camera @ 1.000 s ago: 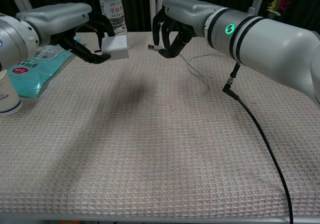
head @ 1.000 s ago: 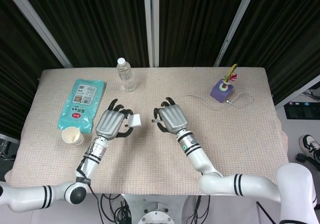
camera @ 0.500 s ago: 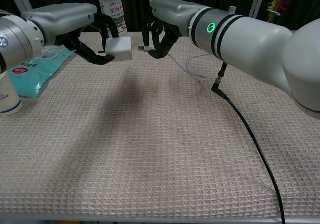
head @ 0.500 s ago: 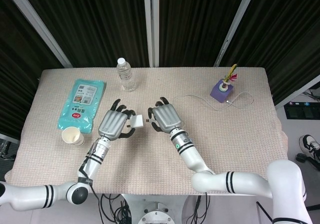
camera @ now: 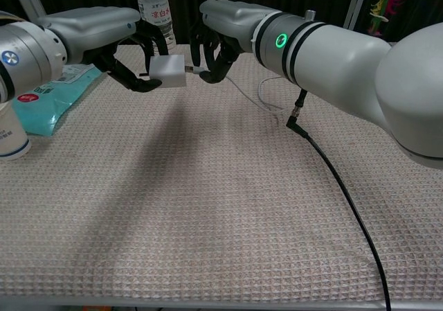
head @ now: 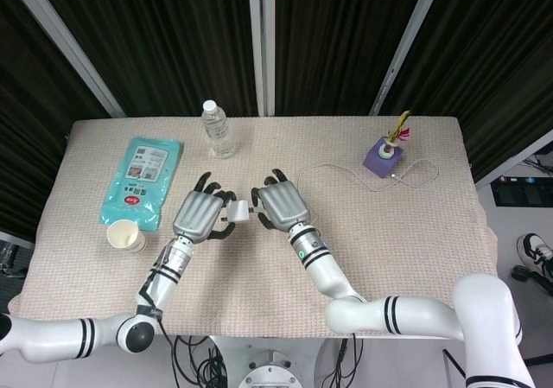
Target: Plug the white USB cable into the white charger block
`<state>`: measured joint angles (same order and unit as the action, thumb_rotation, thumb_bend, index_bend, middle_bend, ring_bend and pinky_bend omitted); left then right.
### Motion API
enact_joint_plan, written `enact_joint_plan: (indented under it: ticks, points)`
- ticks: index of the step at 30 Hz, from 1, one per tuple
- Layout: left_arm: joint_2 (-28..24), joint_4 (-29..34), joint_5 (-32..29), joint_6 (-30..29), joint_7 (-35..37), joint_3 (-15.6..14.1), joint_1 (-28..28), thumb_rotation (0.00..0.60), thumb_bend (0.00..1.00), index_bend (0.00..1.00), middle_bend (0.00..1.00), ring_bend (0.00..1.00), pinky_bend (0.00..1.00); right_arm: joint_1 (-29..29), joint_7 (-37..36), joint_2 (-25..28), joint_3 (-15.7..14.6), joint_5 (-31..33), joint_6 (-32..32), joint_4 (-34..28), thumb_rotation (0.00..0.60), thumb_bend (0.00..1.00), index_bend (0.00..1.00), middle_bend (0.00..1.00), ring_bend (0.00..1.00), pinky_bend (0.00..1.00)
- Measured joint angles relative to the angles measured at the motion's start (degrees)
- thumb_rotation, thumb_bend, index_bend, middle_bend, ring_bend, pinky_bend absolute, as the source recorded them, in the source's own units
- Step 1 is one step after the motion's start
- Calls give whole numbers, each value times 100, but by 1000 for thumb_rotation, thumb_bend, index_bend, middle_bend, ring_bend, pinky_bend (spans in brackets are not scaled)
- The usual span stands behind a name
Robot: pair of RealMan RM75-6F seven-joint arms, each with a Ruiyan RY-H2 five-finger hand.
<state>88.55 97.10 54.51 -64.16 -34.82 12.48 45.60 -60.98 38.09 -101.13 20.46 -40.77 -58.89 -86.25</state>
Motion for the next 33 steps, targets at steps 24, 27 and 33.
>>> enact_joint_plan:
  ticks: [24, 27, 33]
  points:
    - [12, -27, -218, 38, -235, -58, 179, 469, 379, 452, 414, 197, 43, -275, 65, -237, -11, 234, -21, 245, 600, 333, 580, 555, 247, 91]
    - [18, -27, -246, 47, -280, -91, 207, 470, 379, 452, 413, 197, 43, -313, 92, -272, 2, 276, -29, 277, 600, 333, 580, 555, 247, 90]
    - [44, -33, -299, 74, -300, -94, 255, 470, 379, 452, 413, 197, 43, -374, 103, -370, 25, 315, -51, 355, 600, 333, 580, 556, 247, 90]
